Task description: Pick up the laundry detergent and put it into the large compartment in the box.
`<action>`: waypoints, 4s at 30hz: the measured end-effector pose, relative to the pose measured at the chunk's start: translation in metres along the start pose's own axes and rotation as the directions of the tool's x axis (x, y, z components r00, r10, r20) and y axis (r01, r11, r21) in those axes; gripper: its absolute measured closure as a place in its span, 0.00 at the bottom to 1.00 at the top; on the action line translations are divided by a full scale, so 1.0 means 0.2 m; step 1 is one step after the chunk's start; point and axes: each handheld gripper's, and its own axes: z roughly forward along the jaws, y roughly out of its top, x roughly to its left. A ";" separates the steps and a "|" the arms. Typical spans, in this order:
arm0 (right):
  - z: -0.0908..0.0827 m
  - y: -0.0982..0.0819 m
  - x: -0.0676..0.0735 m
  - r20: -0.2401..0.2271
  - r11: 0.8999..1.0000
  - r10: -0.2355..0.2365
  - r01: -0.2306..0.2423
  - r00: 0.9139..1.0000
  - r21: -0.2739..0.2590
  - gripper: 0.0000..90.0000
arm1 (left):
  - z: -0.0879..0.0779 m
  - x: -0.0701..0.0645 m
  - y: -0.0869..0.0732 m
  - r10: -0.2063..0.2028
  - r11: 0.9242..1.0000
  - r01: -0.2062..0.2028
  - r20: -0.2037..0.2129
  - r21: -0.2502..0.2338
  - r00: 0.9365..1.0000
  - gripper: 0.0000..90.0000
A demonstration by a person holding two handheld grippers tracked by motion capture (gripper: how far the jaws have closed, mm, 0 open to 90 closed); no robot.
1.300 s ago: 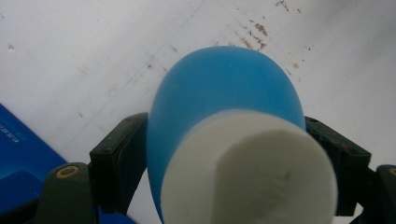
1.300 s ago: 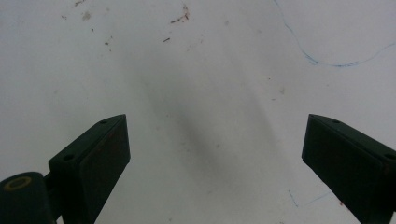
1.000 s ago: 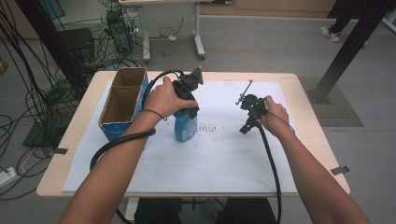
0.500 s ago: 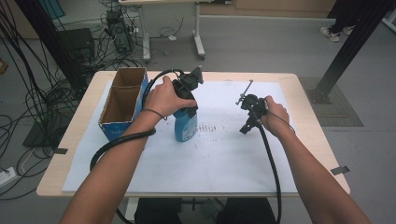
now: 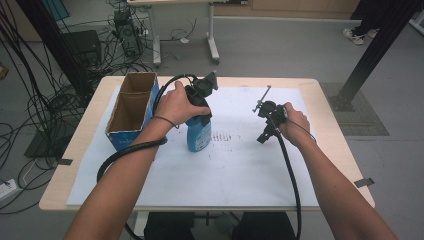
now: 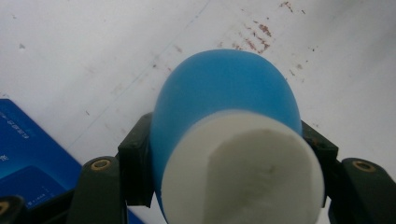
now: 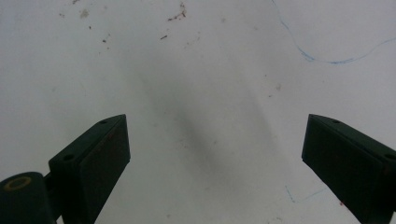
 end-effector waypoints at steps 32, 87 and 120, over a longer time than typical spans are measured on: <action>0.00 0.00 0.00 0.003 1.000 -0.002 0.002 1.000 0.002 0.08 | 0.00 0.00 -0.01 0.002 1.000 -0.002 -0.003 -0.011 1.000 0.42; 0.00 0.00 0.00 0.008 1.000 -0.005 0.005 1.000 0.002 0.08 | 0.00 0.00 0.00 -0.002 1.000 0.002 -0.006 -0.003 1.000 0.42; -0.01 0.01 0.02 0.012 1.000 -0.014 0.014 1.000 0.004 0.08 | -0.06 -0.04 0.01 0.012 1.000 -0.012 -0.030 0.013 0.999 0.42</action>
